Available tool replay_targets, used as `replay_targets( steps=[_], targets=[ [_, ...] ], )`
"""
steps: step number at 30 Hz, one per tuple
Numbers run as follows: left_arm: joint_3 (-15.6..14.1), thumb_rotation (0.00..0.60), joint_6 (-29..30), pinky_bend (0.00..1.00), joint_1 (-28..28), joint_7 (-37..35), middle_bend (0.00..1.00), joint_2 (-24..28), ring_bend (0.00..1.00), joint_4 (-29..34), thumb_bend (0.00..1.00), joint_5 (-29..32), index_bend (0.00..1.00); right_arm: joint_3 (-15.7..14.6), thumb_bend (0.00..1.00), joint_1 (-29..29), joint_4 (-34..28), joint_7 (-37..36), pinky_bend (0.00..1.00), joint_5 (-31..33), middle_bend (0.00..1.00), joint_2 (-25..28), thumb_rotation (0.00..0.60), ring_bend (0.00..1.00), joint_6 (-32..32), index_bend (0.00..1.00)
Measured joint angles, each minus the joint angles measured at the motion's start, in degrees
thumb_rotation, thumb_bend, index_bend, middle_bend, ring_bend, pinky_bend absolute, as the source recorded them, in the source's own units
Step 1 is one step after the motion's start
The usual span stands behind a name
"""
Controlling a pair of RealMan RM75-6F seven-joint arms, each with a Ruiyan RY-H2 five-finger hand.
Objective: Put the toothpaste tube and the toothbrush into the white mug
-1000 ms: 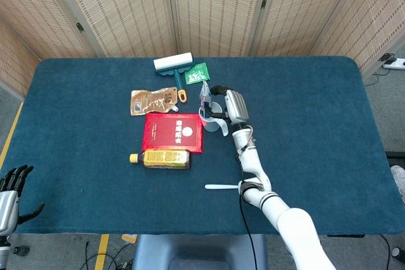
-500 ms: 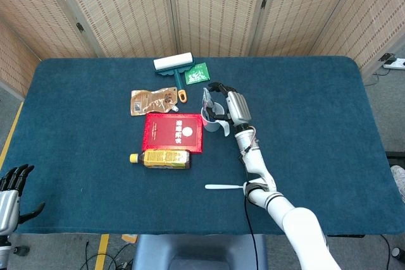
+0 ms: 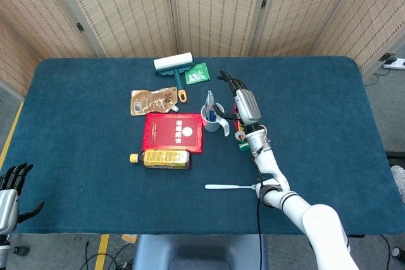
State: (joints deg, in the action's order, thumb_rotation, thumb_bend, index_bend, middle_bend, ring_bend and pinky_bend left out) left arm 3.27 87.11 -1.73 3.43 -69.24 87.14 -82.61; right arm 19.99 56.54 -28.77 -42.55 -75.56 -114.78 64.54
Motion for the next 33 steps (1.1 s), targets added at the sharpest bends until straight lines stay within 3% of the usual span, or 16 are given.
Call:
replay_targets(
  steps=[5, 10, 17, 23, 28, 33],
  targets=[
    [0.0, 0.6, -0.5, 0.2, -0.5, 0.3, 0.15, -0.4, 0.12, 0.0, 0.24, -0.4, 0.15, -2.2, 0.23, -4.0, -11.1, 2.4, 0.16, -2.3, 0.23, 7.2, 0.6, 0.18, 3.6, 0.13],
    [0.1, 0.6, -0.9, 0.2, -1.2, 0.7, 0.15, -0.5, 0.12, 0.1, 0.24, -0.9, 0.15, -4.5, 0.23, -8.5, -24.6, 6.4, 0.18, -4.4, 0.31, 15.0, 0.6, 0.25, 7.1, 0.21],
    [0.2, 0.6, -0.5, 0.2, -1.5, 1.2, 0.15, -0.3, 0.12, 0.9, 0.24, -1.5, 0.15, -9.8, 0.25, -15.4, -41.8, 12.5, 0.43, -10.8, 0.46, 26.4, 0.6, 0.42, 13.1, 0.37],
    [0.1, 0.6, -0.2, 0.2, -1.5, 1.9, 0.15, -0.1, 0.12, 1.6, 0.24, -1.8, 0.15, -16.1, 0.25, -18.0, -47.6, 17.4, 0.48, -18.0, 0.46, 31.6, 0.6, 0.45, 13.9, 0.42],
    [0.0, 0.6, 0.1, 0.2, -1.3, 2.1, 0.15, 0.0, 0.12, 2.1, 0.24, -1.9, 0.15, -18.9, 0.25, -18.9, -48.2, 22.4, 0.48, -20.2, 0.47, 32.0, 0.6, 0.45, 12.4, 0.44],
    [-0.4, 0.6, 0.2, 0.2, -1.2, 2.4, 0.15, -0.1, 0.12, 2.3, 0.24, -2.1, 0.15, -20.9, 0.23, -19.1, -47.4, 28.3, 0.48, -20.1, 0.42, 30.5, 0.6, 0.42, 7.1, 0.44]
  ],
)
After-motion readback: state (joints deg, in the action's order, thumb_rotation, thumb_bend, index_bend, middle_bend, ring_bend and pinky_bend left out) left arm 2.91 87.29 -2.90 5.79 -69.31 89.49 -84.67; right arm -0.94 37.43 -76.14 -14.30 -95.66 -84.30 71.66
